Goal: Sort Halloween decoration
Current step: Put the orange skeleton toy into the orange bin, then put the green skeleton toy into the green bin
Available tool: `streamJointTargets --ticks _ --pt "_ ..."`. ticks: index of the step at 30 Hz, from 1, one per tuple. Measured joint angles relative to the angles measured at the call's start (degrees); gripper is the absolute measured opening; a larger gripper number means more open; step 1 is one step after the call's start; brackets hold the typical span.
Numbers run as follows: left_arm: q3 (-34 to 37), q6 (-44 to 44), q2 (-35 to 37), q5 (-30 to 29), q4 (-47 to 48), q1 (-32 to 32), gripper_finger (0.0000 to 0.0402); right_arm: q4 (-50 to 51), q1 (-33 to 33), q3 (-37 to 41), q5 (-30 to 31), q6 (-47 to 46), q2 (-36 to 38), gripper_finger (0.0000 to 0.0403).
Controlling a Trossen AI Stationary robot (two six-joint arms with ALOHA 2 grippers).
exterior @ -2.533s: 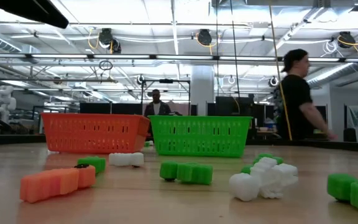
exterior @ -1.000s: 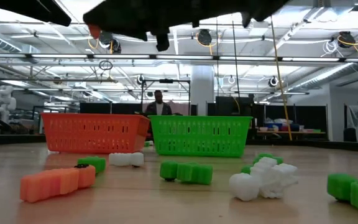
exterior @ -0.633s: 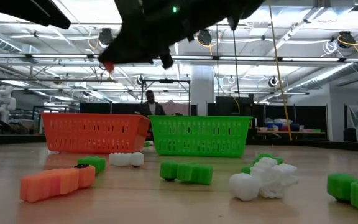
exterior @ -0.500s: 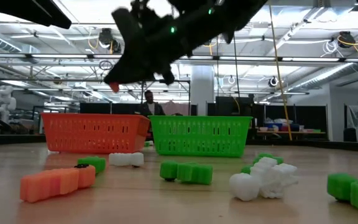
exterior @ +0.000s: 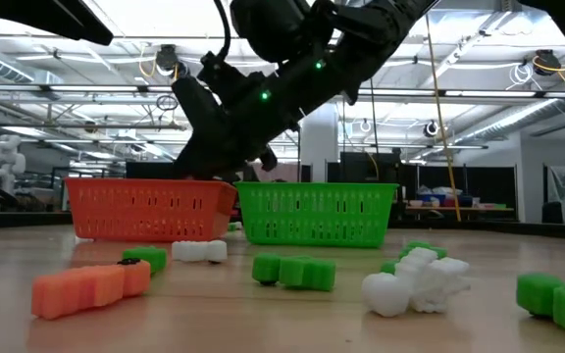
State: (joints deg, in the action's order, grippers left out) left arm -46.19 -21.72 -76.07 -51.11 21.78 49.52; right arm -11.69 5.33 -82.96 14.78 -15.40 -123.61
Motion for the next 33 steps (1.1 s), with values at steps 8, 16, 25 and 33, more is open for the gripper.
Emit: streamJointTargets --ticks 8,16,25,33 --pt "0.0 -0.4 0.0 -6.0 -0.3 -0.1 0.0175 1.2 0.2 0.0 0.0 3.9 2.0 0.0153" --pt "0.0 -0.4 4.7 -15.9 -0.2 -3.0 0.0175 3.7 2.7 0.0 0.2 12.9 8.7 0.0164" --pt "0.0 0.2 14.1 -13.6 7.4 -11.1 0.0175 13.5 6.6 0.0 2.1 13.9 12.0 0.0163" --pt "0.0 4.6 16.2 -4.7 12.1 -24.4 0.0175 18.1 12.2 2.3 8.3 8.9 12.1 0.0162"
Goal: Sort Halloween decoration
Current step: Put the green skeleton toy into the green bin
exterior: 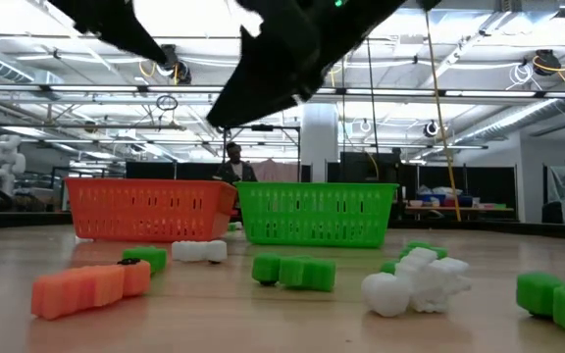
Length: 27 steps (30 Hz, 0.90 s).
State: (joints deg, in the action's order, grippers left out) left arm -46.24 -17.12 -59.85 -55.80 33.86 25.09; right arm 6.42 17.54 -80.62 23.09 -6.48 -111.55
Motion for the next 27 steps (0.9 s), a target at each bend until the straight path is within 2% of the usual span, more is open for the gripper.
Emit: streamJointTargets --ticks 2,5,8,12,16,18,22,27 --pt "0.0 1.1 0.1 5.1 -0.5 -5.8 0.0175 1.3 1.8 0.0 3.8 -0.2 1.0 0.0162" --pt "0.0 -0.4 -0.1 16.5 -0.5 -15.3 0.0175 4.4 4.5 0.0 10.1 -0.8 2.6 0.0162" --pt "0.0 -2.2 -1.2 25.3 -0.4 -22.0 0.0175 9.7 7.2 0.0 15.8 -2.7 4.3 0.0162" --pt "0.0 -4.1 -1.7 28.8 -0.5 -25.3 0.0175 18.8 10.8 -0.1 22.5 -8.9 6.0 0.0162" --pt "0.0 -0.8 -4.3 23.3 -3.4 -28.0 0.0175 26.2 13.7 -0.1 29.2 -15.0 6.0 0.0162" --pt "0.0 2.2 -6.4 24.0 -5.2 -30.6 0.0175 27.0 14.5 0.3 31.3 -17.0 6.0 0.0162" --pt "0.0 3.4 -11.3 33.5 -10.1 -37.0 0.0175 28.1 15.4 1.0 32.5 -17.8 6.0 0.0162" --pt "0.0 3.0 -18.3 41.1 -10.9 -44.2 0.0175 31.1 15.6 1.0 32.6 -17.6 6.1 0.0162"
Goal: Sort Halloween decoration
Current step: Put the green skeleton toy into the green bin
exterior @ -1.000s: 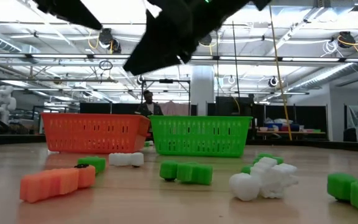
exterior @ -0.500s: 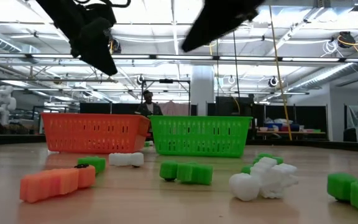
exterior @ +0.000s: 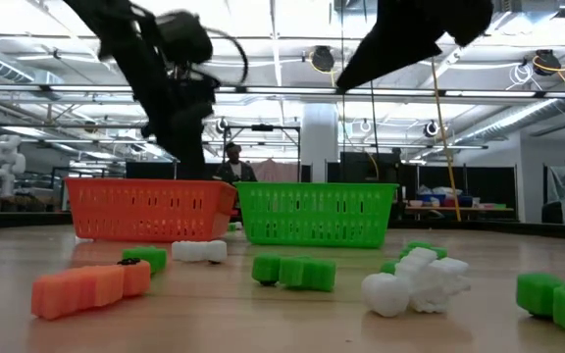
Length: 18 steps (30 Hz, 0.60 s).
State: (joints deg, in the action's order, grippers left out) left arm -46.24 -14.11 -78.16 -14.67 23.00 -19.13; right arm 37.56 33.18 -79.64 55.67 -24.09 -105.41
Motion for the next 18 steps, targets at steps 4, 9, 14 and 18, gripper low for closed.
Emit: streamJointTargets --ticks 4,9,14,18 --pt "0.0 0.9 -4.6 3.1 -0.2 -2.9 0.0179 2.6 -0.1 0.0 0.1 -0.3 0.3 0.0162" --pt "0.0 1.5 -9.3 3.7 -0.7 -5.9 0.0194 3.5 -0.4 0.0 0.2 -0.3 0.3 0.0162" --pt "0.0 1.5 -12.5 5.7 -3.5 -6.5 0.0212 3.5 -0.6 0.0 1.4 -0.3 0.3 0.0162" --pt "0.0 1.1 -14.5 6.0 -5.7 -6.5 0.0217 3.5 -0.6 0.0 1.5 -0.3 0.3 0.0162"
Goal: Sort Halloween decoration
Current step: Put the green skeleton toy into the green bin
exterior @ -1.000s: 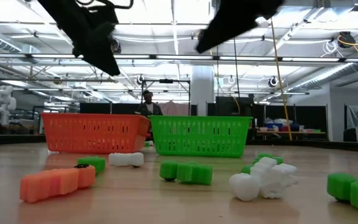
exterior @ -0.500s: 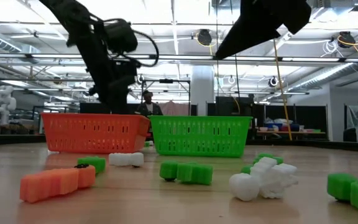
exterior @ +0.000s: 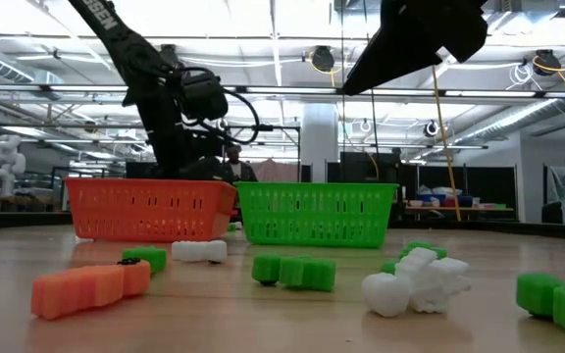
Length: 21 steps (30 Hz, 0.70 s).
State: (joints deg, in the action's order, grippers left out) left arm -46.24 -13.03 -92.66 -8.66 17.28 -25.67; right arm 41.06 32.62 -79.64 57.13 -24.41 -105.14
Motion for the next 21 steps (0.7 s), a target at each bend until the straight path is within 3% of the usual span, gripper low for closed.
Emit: streamJointTargets --ticks 16,21 --pt "-0.2 -1.6 -4.0 1.0 -1.3 0.0 0.0216 -0.1 -0.7 0.0 0.0 -0.3 0.0 0.0162" --pt "-0.2 -1.8 -4.1 1.2 0.0 0.1 0.0185 -0.1 -1.1 0.0 0.0 -0.3 0.0 0.0162"
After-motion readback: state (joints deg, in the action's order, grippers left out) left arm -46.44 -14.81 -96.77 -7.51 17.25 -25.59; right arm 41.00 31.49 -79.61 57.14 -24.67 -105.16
